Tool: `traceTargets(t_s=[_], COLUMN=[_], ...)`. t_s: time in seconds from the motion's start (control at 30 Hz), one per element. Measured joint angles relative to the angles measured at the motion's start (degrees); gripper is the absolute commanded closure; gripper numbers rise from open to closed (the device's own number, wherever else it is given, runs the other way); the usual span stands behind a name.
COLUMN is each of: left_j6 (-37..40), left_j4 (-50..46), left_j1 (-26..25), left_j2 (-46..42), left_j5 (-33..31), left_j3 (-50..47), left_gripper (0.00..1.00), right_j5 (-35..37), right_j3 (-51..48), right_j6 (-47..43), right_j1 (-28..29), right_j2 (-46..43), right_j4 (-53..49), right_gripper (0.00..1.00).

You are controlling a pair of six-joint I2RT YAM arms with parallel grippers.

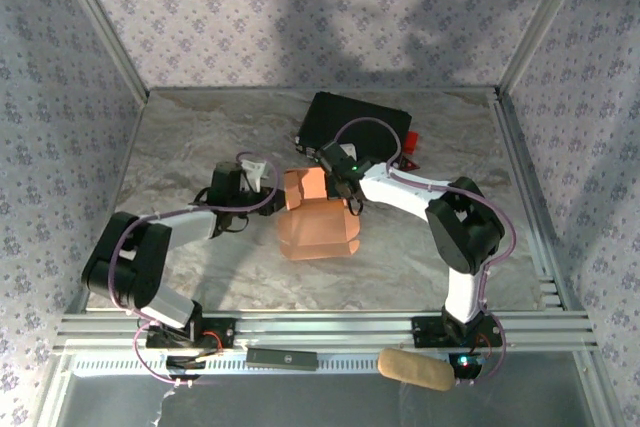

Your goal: Fold the paper box

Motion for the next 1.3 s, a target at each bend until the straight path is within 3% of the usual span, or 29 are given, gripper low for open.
traceTargets(t_s=[0.37,0.6,0.77,0.93,1.0,1.3], left_j6=[0.0,0.26,0.68,1.55,1.62,1.68], left_j4=[3.21,3.32,3.17,2.84,2.49,-2.71], left_j1=[-0.92,-3.17,-5.07,-7.17,-8.0,-15.26], left_j2=[5.03,5.86,5.86,5.79,5.7,2.75], left_j5=[0.13,-2.43,-6.84,-12.26,-15.06,-33.05], left_j3=[0.94,2.12,2.6,3.34,3.69,3.89], left_gripper=[0.8,0.86,0.84,0.99,1.0,1.0], right_j5=[-0.61,-0.35,-0.28,0.52,0.72,0.66], right_j3=[0.31,0.31,0.33,0.59,0.68,1.27], right_j6=[-0.17,-0.24,-0.46,-0.59,-0.59,-0.61], right_j1=[-0.17,-0.81,-0.92,-0.98,-1.03,-0.83], right_j2=[0.42,0.61,0.61,0.61,0.61,0.63], right_j4=[0.07,-0.02,-0.13,-0.39,-0.5,-0.57], right_gripper=[1.0,1.0,1.0,1.0,1.0,1.0])
